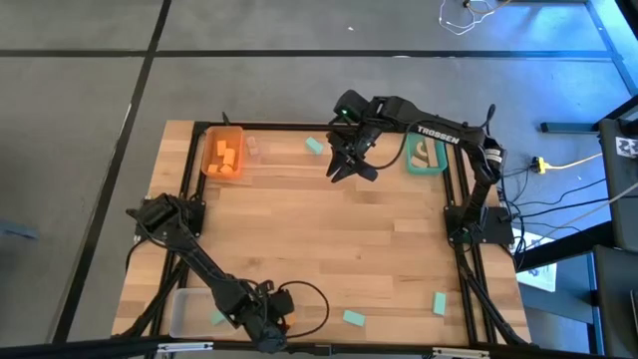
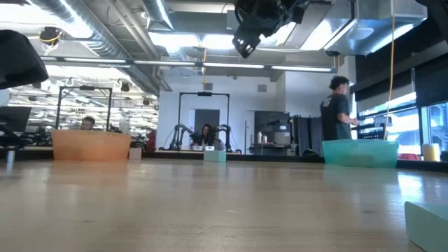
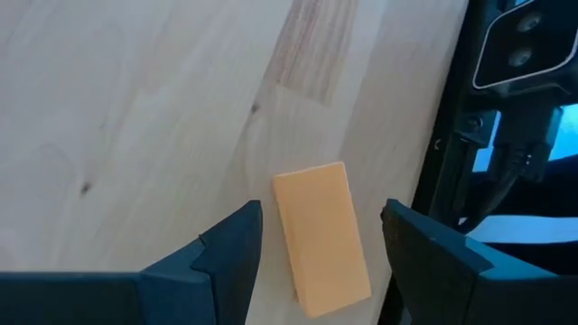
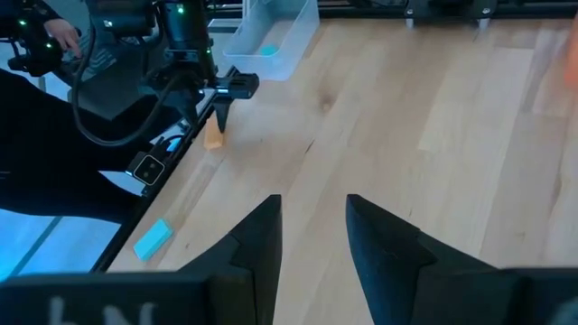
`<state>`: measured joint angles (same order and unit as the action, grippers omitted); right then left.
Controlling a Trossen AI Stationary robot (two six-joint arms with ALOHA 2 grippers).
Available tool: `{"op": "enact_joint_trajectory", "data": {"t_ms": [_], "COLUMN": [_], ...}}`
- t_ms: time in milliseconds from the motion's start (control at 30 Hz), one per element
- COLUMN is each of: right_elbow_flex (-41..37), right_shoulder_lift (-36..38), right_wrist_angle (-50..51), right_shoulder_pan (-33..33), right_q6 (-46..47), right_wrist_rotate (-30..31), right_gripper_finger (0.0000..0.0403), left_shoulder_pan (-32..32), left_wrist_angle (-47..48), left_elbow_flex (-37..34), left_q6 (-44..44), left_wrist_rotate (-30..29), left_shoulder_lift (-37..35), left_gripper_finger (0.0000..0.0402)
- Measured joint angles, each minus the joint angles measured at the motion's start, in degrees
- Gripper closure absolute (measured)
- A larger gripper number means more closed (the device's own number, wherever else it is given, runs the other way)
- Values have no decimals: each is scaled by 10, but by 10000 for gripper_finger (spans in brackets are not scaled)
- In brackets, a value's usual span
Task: Sort & place blocks by color
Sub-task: Put the orange block into the orange bin
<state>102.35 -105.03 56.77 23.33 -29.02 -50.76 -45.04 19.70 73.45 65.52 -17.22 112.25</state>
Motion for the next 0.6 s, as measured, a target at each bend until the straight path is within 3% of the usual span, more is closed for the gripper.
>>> {"op": "enact_joint_trajectory", "data": {"t_ms": [600], "right_elbow_flex": [0], "right_shoulder_lift": [0], "right_wrist_angle": [1], "right_shoulder_pan": [0], "right_q6": [0], "right_wrist_rotate": [1], "right_gripper_finger": [277], "left_shoulder_pan": [-2], "left_wrist_angle": [-9], "left_elbow_flex": [2], "left_q6": [27], "left_wrist_rotate": [10], "left_shoulder_lift": [44], "left_gripper_finger": [185]}}
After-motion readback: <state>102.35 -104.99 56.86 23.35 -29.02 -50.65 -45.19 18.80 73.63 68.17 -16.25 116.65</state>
